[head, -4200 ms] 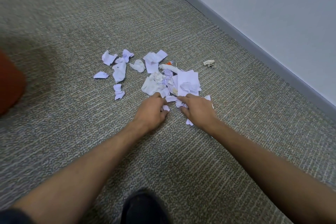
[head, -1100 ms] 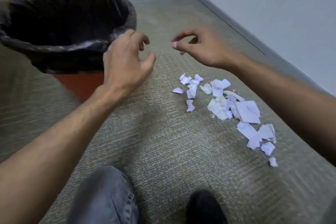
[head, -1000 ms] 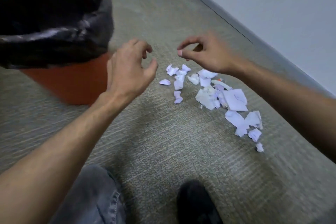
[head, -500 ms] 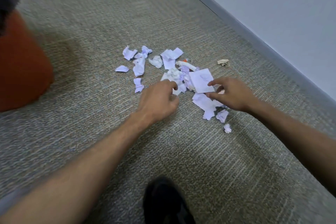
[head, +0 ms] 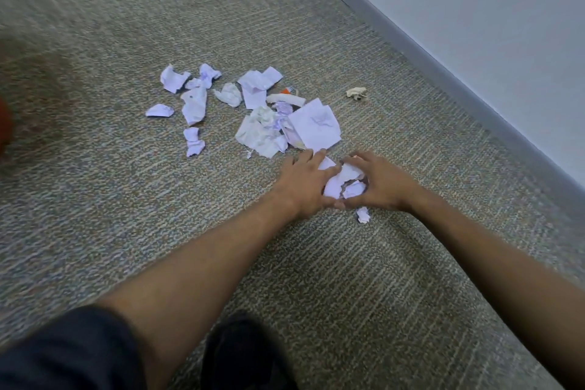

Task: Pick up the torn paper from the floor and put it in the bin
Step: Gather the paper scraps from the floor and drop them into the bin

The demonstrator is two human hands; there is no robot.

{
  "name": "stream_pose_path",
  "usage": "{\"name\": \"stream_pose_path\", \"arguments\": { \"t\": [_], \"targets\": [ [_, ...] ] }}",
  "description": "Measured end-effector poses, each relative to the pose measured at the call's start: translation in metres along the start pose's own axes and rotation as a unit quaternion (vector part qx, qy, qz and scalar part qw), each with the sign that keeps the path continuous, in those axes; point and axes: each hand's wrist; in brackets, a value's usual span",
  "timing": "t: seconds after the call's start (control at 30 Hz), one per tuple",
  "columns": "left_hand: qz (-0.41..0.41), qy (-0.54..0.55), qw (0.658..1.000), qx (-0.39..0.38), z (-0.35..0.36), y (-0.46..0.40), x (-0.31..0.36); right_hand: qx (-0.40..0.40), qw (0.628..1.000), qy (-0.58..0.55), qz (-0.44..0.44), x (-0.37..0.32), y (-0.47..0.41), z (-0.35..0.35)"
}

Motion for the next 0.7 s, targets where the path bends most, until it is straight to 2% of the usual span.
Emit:
{"name": "stream_pose_path", "arguments": {
  "t": [0.17, 0.37, 0.53, 0.7],
  "targets": [
    [0.015, 0.020, 1.000, 0.018, -0.005, -0.008, 0.001, 0.018, 0.999, 0.029, -0.024, 0.009, 0.005, 0.006],
    [-0.009, 0.117, 0.991, 0.063, -0.014, -0.004, 0.001, 0.069, 0.997, -0.021, -0.030, -0.001, 0.007, 0.009],
    [-0.035, 0.166, 0.980, 0.103, -0.023, 0.007, -0.004, 0.118, 0.979, -0.166, -0.029, -0.015, 0.009, -0.007],
    [-0.043, 0.233, 0.957, 0.170, -0.055, 0.029, -0.017, 0.144, 0.950, -0.269, -0.071, -0.042, 0.004, -0.042]
  ]
}}
Point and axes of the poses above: each hand's wrist, its own y-axis away from the middle knuckle, its own z-axis out of the palm, x = y × z, and after that the axes turned 12 degrees about y, right-handed
